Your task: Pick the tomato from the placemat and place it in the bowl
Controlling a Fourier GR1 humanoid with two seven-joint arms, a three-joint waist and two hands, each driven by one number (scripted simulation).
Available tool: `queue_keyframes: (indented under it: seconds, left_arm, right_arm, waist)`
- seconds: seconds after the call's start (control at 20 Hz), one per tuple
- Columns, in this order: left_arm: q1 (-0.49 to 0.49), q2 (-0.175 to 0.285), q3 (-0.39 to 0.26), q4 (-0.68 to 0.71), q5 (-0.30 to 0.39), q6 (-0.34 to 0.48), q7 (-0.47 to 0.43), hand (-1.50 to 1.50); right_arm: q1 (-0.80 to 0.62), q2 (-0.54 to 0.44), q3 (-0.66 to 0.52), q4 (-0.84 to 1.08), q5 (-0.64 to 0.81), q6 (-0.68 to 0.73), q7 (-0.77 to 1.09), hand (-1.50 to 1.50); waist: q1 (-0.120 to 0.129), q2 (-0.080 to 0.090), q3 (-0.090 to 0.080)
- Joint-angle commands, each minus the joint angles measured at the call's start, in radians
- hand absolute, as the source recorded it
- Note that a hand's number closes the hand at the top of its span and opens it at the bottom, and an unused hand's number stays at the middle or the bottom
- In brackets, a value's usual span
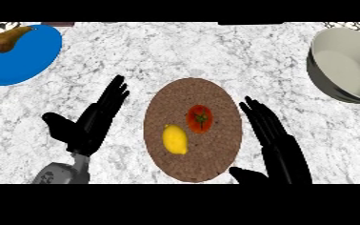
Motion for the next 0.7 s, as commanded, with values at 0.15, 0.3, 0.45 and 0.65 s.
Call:
queue_keyframes:
  seconds: [0.15, 0.3, 0.45, 0.65]
  left_arm:
    - [-0.016, -0.008, -0.009, 0.004, -0.004, -0.014, 0.02, 0.0]
    - [-0.012, -0.02, -0.007, 0.009, -0.014, -0.02, 0.0, 0.0]
    - [-0.042, -0.034, 0.01, 0.063, -0.006, -0.054, -0.017, 0.0]
    - [-0.05, -0.028, 0.042, -0.001, 0.013, -0.046, 0.053, 0.0]
  right_arm:
    - [-0.116, 0.154, 0.117, -0.109, 0.159, 0.379, 0.485, -1.5]
    - [-0.209, 0.257, 0.11, -0.122, 0.121, 0.537, 0.632, -1.5]
    - [-0.262, 0.345, 0.104, -0.061, 0.147, 0.602, 0.732, -1.5]
    - [-0.292, 0.396, 0.038, -0.013, 0.121, 0.667, 0.753, -1.5]
  waist:
    - [0.033, 0.007, 0.004]
    - [0.037, 0.009, 0.006]
    - [0.031, 0.01, 0.007]
    - [0.034, 0.009, 0.008]
